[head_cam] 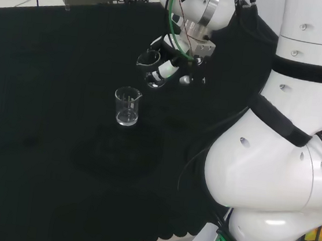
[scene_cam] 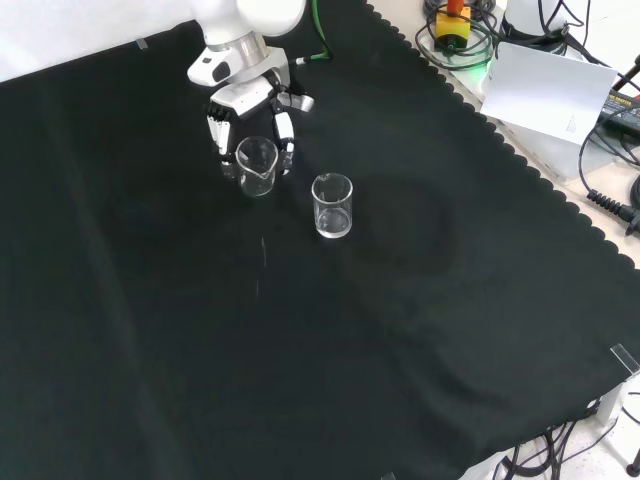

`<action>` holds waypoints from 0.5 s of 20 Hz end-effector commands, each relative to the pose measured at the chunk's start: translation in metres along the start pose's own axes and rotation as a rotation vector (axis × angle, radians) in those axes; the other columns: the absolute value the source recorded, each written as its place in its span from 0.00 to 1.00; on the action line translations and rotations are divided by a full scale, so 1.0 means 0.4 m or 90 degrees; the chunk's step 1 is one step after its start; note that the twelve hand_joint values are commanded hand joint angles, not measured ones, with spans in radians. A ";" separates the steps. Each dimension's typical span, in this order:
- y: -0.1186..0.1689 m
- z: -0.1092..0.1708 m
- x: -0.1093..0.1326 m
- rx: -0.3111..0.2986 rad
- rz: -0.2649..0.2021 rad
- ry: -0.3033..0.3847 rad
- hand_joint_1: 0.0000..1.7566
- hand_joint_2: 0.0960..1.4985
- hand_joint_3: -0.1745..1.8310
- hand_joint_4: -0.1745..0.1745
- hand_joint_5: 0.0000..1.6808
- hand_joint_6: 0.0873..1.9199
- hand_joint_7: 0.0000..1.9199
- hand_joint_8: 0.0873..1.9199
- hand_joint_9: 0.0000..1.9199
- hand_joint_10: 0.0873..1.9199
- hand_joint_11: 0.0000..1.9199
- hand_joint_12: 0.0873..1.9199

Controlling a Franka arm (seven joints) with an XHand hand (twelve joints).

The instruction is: Place the beaker back on the table.

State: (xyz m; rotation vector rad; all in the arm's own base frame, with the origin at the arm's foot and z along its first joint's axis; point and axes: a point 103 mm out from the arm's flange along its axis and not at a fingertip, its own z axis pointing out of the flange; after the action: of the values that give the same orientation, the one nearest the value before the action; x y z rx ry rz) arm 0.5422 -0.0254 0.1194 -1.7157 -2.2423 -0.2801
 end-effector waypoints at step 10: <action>0.020 0.081 -0.017 -0.016 0.009 0.054 0.63 0.38 0.50 1.00 0.68 0.48 0.75 0.32 0.76 0.23 0.70 0.36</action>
State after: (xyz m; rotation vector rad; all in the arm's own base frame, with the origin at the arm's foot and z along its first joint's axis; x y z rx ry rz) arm 0.5463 -0.0186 0.0929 -1.6853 -2.1909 -0.3173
